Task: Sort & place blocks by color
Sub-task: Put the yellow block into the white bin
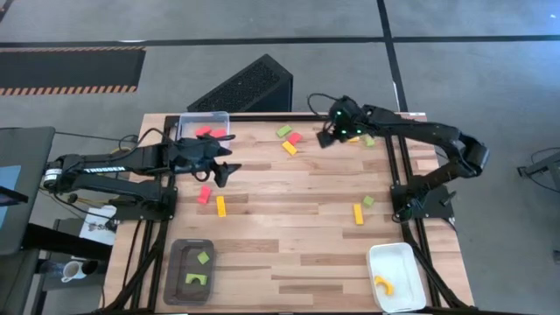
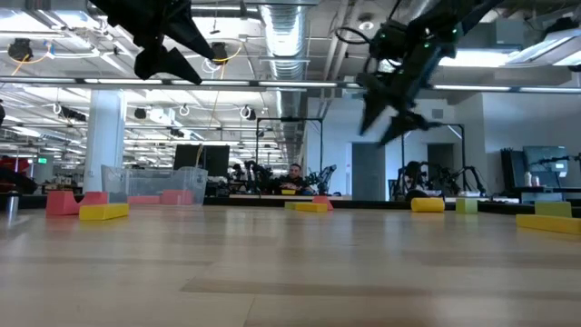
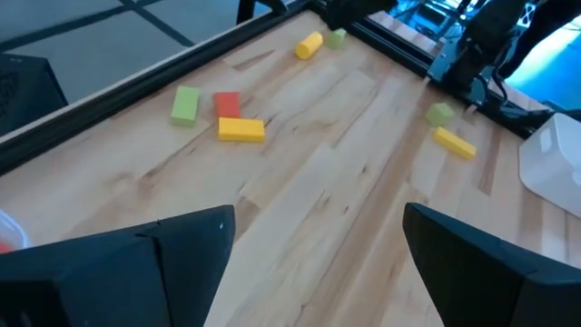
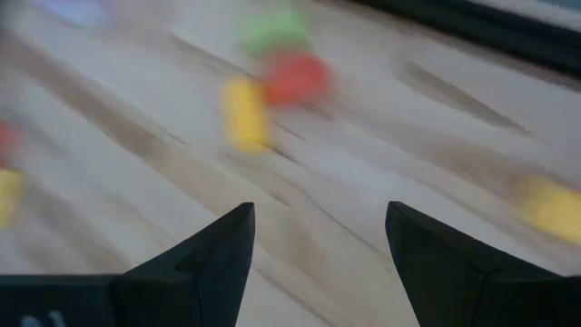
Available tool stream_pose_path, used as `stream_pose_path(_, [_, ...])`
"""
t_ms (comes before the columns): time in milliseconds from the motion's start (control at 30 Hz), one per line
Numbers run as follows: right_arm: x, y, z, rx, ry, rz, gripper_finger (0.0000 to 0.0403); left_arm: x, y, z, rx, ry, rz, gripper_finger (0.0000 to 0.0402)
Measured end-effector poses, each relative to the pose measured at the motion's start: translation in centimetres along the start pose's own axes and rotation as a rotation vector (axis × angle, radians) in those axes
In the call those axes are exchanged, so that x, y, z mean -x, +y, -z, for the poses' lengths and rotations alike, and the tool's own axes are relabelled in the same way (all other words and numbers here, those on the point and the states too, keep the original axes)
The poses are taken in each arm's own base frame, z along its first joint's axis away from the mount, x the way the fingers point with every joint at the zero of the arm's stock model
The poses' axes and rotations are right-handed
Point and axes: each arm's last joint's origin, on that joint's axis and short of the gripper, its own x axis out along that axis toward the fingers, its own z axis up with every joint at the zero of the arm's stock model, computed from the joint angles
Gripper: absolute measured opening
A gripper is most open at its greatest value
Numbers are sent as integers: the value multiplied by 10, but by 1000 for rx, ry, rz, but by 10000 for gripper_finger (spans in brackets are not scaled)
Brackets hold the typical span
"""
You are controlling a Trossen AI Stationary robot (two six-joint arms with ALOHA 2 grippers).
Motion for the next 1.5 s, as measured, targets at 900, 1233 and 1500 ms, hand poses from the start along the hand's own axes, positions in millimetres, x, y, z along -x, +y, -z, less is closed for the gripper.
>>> stream_pose_path(900, [-154,58,-41,243,379,140,271,0,0,6,-37,84,48,302])
stream_pose_path(1233, [-184,63,-44,246,534,249,271,0,0,6,-31,88,53,302])
stream_pose_path(1500, [-190,65,-49,233,567,259,262,0,0,7,-34,98,52,302])
